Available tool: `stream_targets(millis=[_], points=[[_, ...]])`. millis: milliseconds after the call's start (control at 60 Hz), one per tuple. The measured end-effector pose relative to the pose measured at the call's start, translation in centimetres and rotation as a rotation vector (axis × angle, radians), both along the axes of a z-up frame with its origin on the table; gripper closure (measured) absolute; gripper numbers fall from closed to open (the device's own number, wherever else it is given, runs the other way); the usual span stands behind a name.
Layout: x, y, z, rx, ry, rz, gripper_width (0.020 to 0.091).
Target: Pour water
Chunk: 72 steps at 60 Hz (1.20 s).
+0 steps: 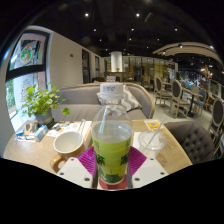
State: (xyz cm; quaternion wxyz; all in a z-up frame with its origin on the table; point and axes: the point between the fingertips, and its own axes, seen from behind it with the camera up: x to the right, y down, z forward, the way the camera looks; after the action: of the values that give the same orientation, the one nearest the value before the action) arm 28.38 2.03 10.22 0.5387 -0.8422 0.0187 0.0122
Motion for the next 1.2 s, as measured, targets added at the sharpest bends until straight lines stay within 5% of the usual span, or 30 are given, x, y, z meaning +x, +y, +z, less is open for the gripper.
stream_targets(millis=[217, 417, 450, 533, 717, 1200], points=[[0.1, -0.8, -4.2, -0.009, 0.001, -0.012, 0.0705], [0.0, -1.3, -4.5, -0.005, -0.015, -0.027, 0.0583], [0.1, -1.6, -5.0, -0.036, -0.012, -0.033, 0.053], [0.2, -2.8, -5.7, -0.108, -0.003, -0.049, 0.0238], [-0.3, -7.3, -3.3, -0.204, -0.016, -0.1, 0.0249], [-11.2, -24.8, 10.5, -0.252, 0.012, -0.144, 0.0247]])
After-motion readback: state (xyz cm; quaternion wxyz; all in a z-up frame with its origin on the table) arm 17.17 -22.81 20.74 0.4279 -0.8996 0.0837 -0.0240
